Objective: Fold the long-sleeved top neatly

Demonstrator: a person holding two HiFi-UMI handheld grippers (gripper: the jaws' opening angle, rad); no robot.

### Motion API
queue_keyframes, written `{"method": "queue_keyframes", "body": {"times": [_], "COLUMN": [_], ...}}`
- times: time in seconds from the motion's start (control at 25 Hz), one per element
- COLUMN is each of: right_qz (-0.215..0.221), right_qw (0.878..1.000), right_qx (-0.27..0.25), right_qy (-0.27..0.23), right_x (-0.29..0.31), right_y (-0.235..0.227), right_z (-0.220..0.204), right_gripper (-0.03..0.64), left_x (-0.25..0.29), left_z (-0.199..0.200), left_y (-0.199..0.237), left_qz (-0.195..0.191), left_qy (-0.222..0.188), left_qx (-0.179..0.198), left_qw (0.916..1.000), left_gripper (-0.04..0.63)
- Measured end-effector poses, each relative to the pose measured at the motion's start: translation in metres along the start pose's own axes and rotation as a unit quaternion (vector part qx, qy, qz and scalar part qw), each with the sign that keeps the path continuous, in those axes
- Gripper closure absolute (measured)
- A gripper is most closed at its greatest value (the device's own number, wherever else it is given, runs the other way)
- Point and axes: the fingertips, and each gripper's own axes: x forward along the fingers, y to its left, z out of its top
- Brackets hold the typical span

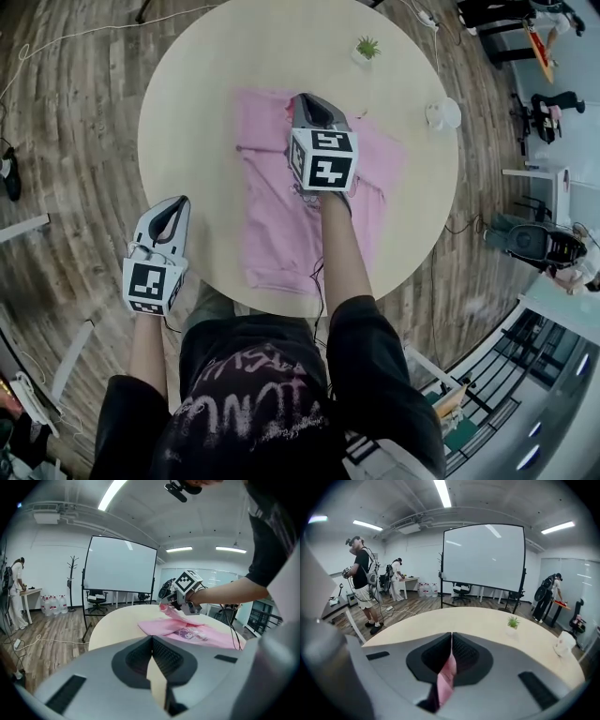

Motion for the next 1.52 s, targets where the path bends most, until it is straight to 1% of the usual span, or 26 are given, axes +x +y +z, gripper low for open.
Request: {"method": "queue_keyframes", "body": {"times": [0.12,0.28,0.36,0.4,0.52,0.68,0.8,0.96,1.04,1.16,1.36,1.52], "right_qz": [0.01,0.021,0.031,0.036,0.045,0.036,0.017,-0.019,-0.035,-0.056,-0.074,-0.073], "right_qw": [1.0,0.999,0.998,0.998,0.998,0.999,0.999,0.999,0.999,0.997,0.996,0.995], "right_qx": [0.0,0.006,0.009,0.011,0.023,0.031,0.042,0.031,0.025,0.028,0.024,0.025], "right_qy": [0.019,0.046,0.056,0.058,0.045,0.016,-0.003,-0.019,-0.029,-0.045,-0.051,-0.056], "right_x": [0.022,0.045,0.051,0.052,0.046,0.022,-0.002,-0.039,-0.06,-0.092,-0.145,-0.188], "right_y": [0.019,0.034,0.04,0.043,0.046,0.03,0.005,-0.027,-0.041,-0.06,-0.087,-0.103], "right_z": [-0.019,-0.045,-0.056,-0.059,-0.058,-0.044,-0.035,-0.033,-0.034,-0.038,-0.058,-0.085], "right_gripper": [0.604,0.601,0.581,0.559,0.495,0.471,0.485,0.554,0.574,0.611,0.612,0.612], "left_x": [-0.002,-0.001,0.0,0.001,0.006,0.014,0.02,0.027,0.032,0.035,0.037,0.033], "left_z": [-0.006,-0.013,-0.016,-0.017,-0.012,-0.008,0.001,0.005,0.012,0.011,0.013,0.01], "left_y": [0.006,0.006,0.003,0.001,-0.006,-0.017,-0.026,-0.045,-0.057,-0.075,-0.112,-0.148], "left_qz": [0.002,-0.004,-0.008,-0.01,-0.021,-0.038,-0.052,-0.076,-0.091,-0.108,-0.126,-0.126], "left_qy": [0.007,0.017,0.021,0.022,0.019,0.02,0.015,0.011,0.006,0.01,0.012,0.015], "left_qx": [-0.001,0.006,0.008,0.009,0.015,0.023,0.031,0.045,0.059,0.073,0.087,0.102], "left_qw": [1.0,0.9998,0.9997,0.9997,0.9995,0.9988,0.9981,0.996,0.9941,0.9914,0.9881,0.9867], "left_gripper": [0.583,0.583,0.583,0.583,0.583,0.583,0.583,0.583,0.583,0.583,0.583,0.583]}}
